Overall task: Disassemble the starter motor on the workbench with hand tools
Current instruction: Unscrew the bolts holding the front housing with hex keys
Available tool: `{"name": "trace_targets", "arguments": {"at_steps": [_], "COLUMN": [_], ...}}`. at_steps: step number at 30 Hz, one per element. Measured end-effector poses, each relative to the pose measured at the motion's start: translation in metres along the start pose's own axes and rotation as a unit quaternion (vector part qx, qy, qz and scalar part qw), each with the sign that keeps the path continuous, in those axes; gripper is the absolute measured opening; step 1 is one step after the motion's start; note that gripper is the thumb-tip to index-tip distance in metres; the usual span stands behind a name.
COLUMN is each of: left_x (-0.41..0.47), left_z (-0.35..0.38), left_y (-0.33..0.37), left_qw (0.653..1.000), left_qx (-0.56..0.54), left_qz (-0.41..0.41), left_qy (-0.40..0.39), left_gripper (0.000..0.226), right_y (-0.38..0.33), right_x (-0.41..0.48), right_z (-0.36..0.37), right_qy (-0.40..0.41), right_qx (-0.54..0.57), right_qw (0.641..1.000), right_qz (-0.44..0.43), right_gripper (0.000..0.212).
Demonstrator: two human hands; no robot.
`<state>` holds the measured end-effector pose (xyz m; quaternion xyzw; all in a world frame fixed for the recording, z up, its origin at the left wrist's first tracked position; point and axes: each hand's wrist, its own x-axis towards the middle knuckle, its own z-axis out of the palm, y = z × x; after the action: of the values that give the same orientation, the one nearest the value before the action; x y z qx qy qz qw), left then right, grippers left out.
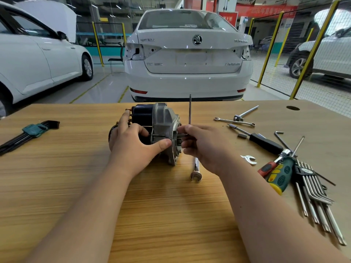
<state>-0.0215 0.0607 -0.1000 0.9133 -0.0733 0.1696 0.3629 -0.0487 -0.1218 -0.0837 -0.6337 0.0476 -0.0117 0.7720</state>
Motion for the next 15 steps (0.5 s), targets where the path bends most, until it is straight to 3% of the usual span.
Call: {"name": "trace_targets", "arguments": {"at_steps": [3, 9, 15], "left_x": [0.0, 0.0, 0.0], "left_z": [0.0, 0.0, 0.002], "left_y": [-0.001, 0.0, -0.001], "left_qw": [1.0, 1.0, 1.0], "left_qx": [0.001, 0.005, 0.011], "left_qz": [0.004, 0.007, 0.014], "left_qy": [0.002, 0.004, 0.013], "left_gripper": [0.051, 0.051, 0.05], "right_y": [0.001, 0.0, 0.002], "right_x": [-0.001, 0.001, -0.001], "right_z": [0.002, 0.007, 0.015], "right_qy": [0.001, 0.057, 0.051], "right_qx": [-0.015, -0.057, -0.085], "right_qw": [1.0, 0.996, 0.994], "right_qz": [-0.016, -0.027, -0.036], "right_gripper": [0.012, 0.011, 0.01]}}
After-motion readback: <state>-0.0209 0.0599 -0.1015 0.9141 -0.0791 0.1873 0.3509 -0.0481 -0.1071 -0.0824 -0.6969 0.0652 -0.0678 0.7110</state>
